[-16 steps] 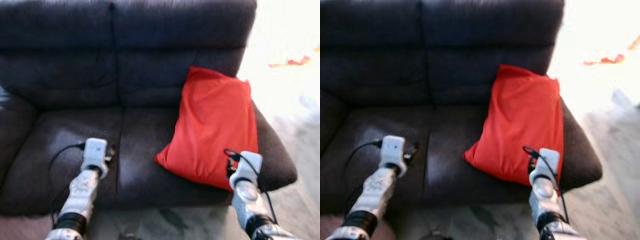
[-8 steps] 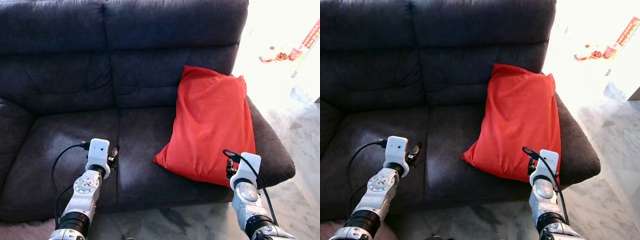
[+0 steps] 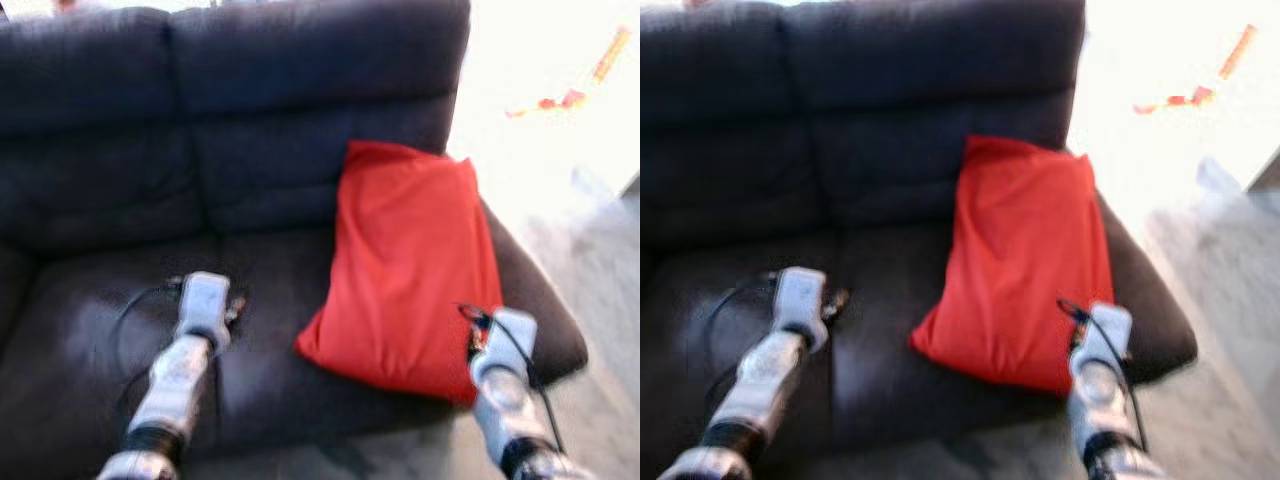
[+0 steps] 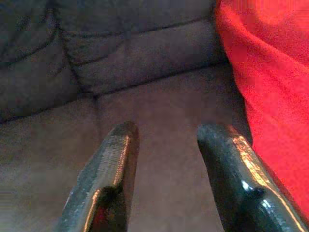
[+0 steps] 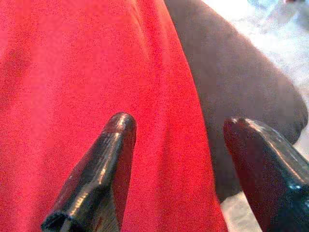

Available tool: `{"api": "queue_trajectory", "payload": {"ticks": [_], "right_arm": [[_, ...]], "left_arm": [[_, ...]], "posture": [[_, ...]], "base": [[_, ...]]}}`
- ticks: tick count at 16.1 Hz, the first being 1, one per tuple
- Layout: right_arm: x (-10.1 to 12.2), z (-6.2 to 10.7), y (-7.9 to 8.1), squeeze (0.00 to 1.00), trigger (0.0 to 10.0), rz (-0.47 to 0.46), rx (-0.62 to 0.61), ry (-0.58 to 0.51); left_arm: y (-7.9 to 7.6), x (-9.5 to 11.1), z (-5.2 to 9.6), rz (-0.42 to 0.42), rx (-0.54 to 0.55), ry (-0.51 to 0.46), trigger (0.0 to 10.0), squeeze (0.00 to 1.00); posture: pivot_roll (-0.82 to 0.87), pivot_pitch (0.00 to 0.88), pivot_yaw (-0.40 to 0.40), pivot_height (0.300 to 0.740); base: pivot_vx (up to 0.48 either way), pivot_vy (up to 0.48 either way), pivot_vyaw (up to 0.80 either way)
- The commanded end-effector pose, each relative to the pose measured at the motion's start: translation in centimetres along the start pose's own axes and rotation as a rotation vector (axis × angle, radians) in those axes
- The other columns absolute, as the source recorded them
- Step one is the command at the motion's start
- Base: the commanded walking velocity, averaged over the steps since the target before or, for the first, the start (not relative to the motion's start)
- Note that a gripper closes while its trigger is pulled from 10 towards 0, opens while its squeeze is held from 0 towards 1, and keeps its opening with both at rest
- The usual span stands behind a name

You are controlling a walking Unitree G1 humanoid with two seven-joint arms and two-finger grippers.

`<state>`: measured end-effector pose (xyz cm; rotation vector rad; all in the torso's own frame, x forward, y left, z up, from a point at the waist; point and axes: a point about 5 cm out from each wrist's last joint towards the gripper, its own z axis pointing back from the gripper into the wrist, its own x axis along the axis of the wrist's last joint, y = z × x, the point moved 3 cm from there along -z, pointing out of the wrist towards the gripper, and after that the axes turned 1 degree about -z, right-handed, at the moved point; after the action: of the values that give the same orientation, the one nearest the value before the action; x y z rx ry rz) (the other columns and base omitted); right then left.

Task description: Move the pillow to the sofa from floor

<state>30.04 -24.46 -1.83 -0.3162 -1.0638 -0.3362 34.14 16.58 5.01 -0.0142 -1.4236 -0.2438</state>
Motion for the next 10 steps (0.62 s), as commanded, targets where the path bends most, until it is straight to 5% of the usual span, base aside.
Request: {"api": "queue_trajectory", "payload": {"ticks": [1, 7, 10], "right_arm": [[0.3, 0.1, 1.3, 0.00, 10.0, 0.001, 0.031, -0.008], [0.2, 0.1, 1.1, 0.00, 10.0, -0.002, 0.017, -0.006], [-0.9, 0.3, -0.8, 0.00, 10.0, 0.018, -0.085, 0.029]], "left_arm": [[1.2, -1.2, 0.8, -0.007, 0.029, 0.039, 10.0, 0.00], [1.3, -0.9, 0.7, -0.005, 0.032, 0.027, 10.0, 0.00], [1.3, -1.1, 0.8, -0.002, 0.029, 0.030, 10.0, 0.00]], "posture": [[0.08, 0.050, -0.010, 0.740], [0.08, 0.032, -0.011, 0.740], [0.08, 0.041, -0.013, 0.740]], "base": [[0.296, 0.000, 0.00], [0.046, 0.000, 0.00], [0.000, 0.000, 0.00]]}}
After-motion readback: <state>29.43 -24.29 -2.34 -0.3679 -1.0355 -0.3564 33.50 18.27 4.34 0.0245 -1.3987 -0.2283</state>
